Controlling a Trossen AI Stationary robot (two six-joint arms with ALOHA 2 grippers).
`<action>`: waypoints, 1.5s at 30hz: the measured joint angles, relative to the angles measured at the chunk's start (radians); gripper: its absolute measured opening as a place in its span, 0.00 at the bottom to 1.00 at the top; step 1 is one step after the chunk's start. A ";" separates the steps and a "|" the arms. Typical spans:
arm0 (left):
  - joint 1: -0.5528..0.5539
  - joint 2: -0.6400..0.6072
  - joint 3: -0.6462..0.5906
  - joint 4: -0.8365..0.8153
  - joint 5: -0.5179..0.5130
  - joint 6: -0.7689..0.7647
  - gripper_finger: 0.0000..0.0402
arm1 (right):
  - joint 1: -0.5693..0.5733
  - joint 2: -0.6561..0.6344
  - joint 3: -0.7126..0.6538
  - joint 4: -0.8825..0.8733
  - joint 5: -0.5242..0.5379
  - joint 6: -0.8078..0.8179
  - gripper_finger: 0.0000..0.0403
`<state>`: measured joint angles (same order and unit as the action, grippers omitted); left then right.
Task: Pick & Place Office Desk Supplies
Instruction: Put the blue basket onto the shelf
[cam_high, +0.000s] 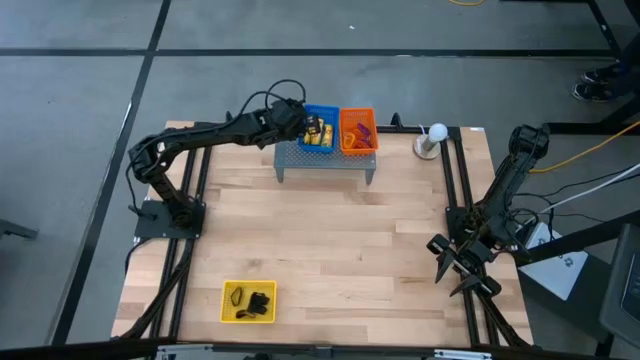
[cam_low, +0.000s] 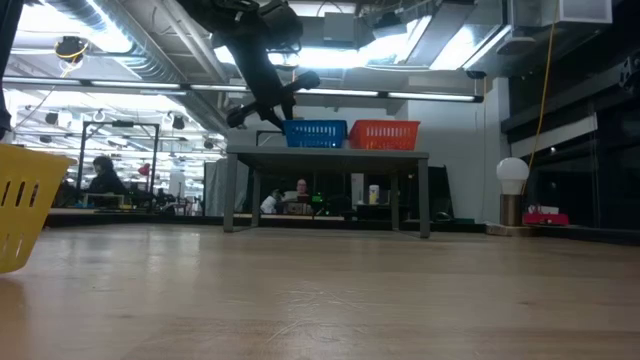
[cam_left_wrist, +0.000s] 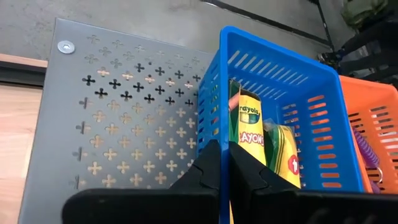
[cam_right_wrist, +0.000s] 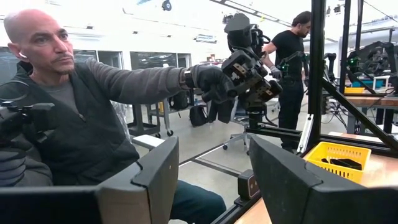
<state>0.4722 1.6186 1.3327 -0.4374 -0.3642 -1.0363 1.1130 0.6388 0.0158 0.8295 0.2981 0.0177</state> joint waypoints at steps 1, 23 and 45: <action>-0.003 0.000 0.000 0.000 -0.005 -0.001 0.01 | 0.000 0.000 0.000 0.000 0.000 0.000 0.49; -0.027 0.000 0.000 0.028 -0.044 -0.044 0.03 | 0.000 0.000 0.000 0.000 0.000 0.000 0.49; -0.026 0.000 0.000 0.027 -0.060 -0.053 0.03 | 0.000 0.000 0.000 0.000 -0.001 0.006 0.49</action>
<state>0.4458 1.6188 1.3323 -0.4103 -0.4240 -1.0889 1.1131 0.6388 0.0158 0.8294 0.2976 0.0240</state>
